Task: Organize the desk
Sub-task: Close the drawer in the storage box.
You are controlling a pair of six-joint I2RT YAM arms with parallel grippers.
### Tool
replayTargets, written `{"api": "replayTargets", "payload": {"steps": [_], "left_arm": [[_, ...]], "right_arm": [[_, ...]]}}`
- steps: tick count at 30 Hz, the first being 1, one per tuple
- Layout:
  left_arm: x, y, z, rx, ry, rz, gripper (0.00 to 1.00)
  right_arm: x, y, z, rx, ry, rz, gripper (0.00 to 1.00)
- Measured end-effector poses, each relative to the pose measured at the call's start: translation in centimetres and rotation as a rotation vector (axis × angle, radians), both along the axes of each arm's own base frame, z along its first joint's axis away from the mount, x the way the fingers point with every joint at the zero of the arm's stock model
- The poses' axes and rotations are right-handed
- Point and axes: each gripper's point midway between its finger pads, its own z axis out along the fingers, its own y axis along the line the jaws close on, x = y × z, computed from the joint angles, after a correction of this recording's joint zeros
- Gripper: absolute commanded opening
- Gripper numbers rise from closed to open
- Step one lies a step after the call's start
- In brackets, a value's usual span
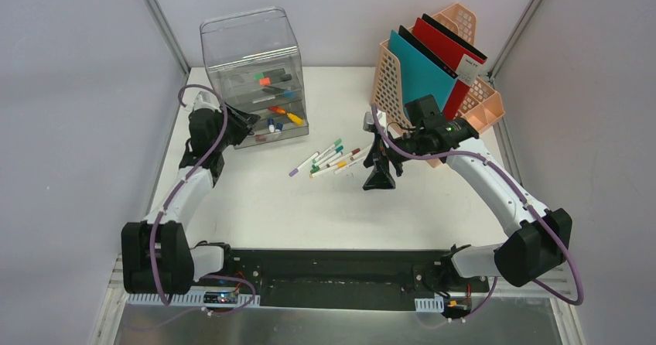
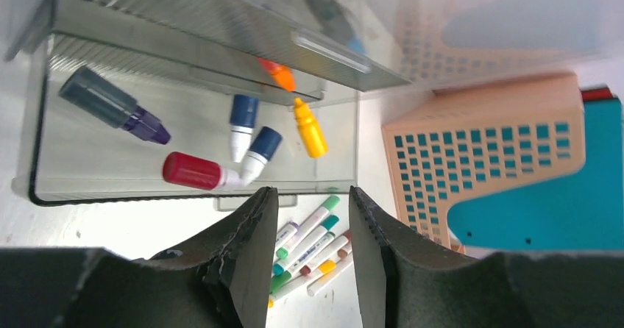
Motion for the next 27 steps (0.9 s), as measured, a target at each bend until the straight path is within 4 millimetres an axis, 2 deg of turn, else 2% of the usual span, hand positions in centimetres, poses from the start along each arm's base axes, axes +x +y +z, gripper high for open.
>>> {"api": "replayTargets", "payload": {"steps": [3, 5, 12, 15, 22, 27], "left_arm": [[-1.3, -0.7, 1.5, 0.053, -0.096, -0.079, 0.43], [-2.3, -1.1, 2.2, 0.092, -0.151, -0.126, 0.49], [-5.4, -1.6, 2.6, 0.185, -0.262, -0.195, 0.79], [-6.5, -1.5, 2.1, 0.204, -0.281, -0.196, 0.98], [-8.1, -1.2, 1.1, 0.213, -0.322, -0.172, 0.99], [-8.7, -2.2, 0.9, 0.197, -0.345, -0.238, 0.95]], "right_arm": [[0.0, 0.0, 0.0, 0.0, -0.001, 0.0, 0.8], [0.0, 0.0, 0.0, -0.001, 0.0, 0.001, 0.8], [0.0, -0.1, -0.1, -0.005, -0.001, -0.001, 0.8], [0.0, -0.1, -0.1, -0.007, -0.003, -0.001, 0.8], [0.1, -0.2, -0.2, -0.012, -0.008, -0.002, 0.8], [0.1, -0.2, -0.2, -0.013, -0.011, -0.001, 0.8]]}}
